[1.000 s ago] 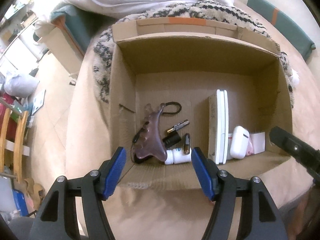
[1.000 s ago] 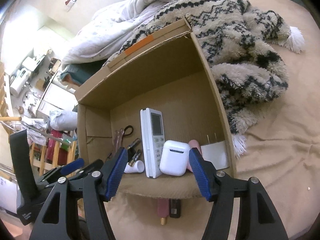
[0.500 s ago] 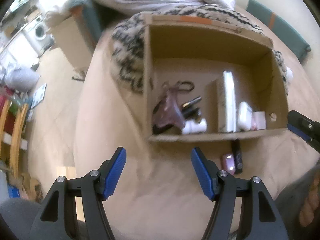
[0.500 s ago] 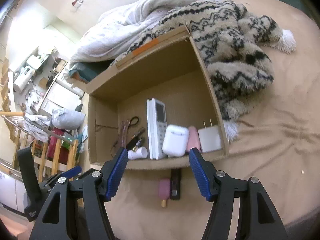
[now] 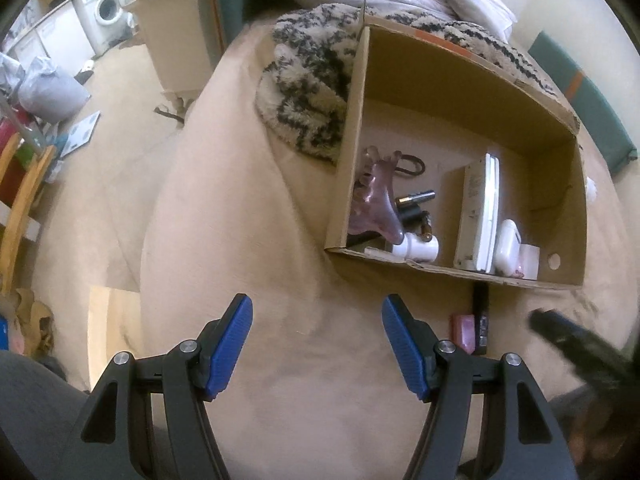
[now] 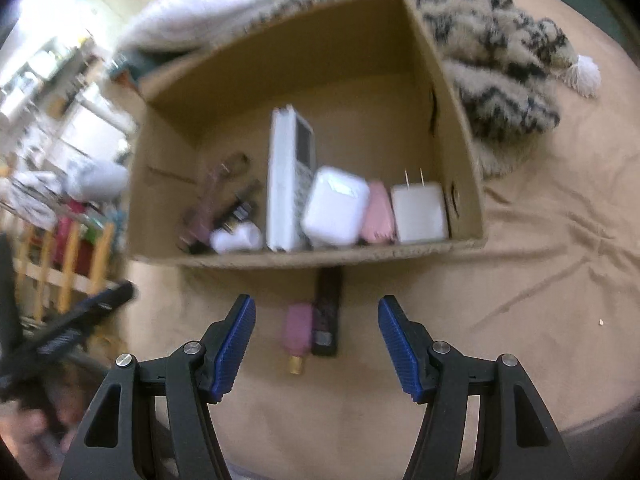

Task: Organize rigid objects
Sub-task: 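Open both grippers and withdraw them from the box toward the remaining items, then grasp the pink lip gloss with left while right grasps the black power bank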

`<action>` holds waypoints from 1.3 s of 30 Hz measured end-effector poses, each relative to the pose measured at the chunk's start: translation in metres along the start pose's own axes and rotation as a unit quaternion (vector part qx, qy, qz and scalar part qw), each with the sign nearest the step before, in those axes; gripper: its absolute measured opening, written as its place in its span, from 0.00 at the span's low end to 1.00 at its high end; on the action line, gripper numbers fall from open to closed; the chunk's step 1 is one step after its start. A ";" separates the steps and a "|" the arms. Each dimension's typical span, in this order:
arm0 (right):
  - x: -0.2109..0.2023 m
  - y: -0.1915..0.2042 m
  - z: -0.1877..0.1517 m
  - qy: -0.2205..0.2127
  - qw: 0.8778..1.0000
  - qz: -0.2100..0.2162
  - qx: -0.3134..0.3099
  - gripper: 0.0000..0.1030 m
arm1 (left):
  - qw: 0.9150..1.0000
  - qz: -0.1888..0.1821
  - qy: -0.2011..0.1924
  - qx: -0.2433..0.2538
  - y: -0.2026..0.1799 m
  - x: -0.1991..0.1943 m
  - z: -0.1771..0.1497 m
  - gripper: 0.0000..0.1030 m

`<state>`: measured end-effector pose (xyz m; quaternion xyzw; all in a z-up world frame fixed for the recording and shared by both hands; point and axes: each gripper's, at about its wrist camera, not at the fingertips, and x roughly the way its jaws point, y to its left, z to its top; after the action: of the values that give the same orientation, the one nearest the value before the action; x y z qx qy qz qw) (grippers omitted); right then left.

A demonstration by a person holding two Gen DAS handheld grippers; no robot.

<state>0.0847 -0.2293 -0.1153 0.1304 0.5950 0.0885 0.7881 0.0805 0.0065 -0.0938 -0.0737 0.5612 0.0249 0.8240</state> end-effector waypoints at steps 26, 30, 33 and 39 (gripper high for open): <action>0.047 0.023 -0.011 0.054 0.995 -0.070 -0.038 0.20 | 0.998 -0.035 0.045 -0.023 0.003 0.012 -0.002 0.63; 0.017 0.021 -0.018 0.044 0.997 -0.044 -0.043 0.20 | 0.998 -0.029 0.050 -0.022 0.001 0.016 -0.004 0.63; 0.002 0.018 -0.034 0.030 0.998 -0.028 -0.040 0.20 | 0.999 -0.013 0.048 -0.011 -0.008 0.020 -0.007 0.63; -0.006 -0.003 -0.040 -0.005 0.999 -0.030 0.014 0.20 | 0.996 -0.010 0.083 0.029 -0.056 0.038 -0.017 0.62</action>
<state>0.0449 -0.2304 -0.1211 0.1244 0.5957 0.0557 0.7915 0.0855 -0.0529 -0.1305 -0.0567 0.6275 -0.0058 0.7766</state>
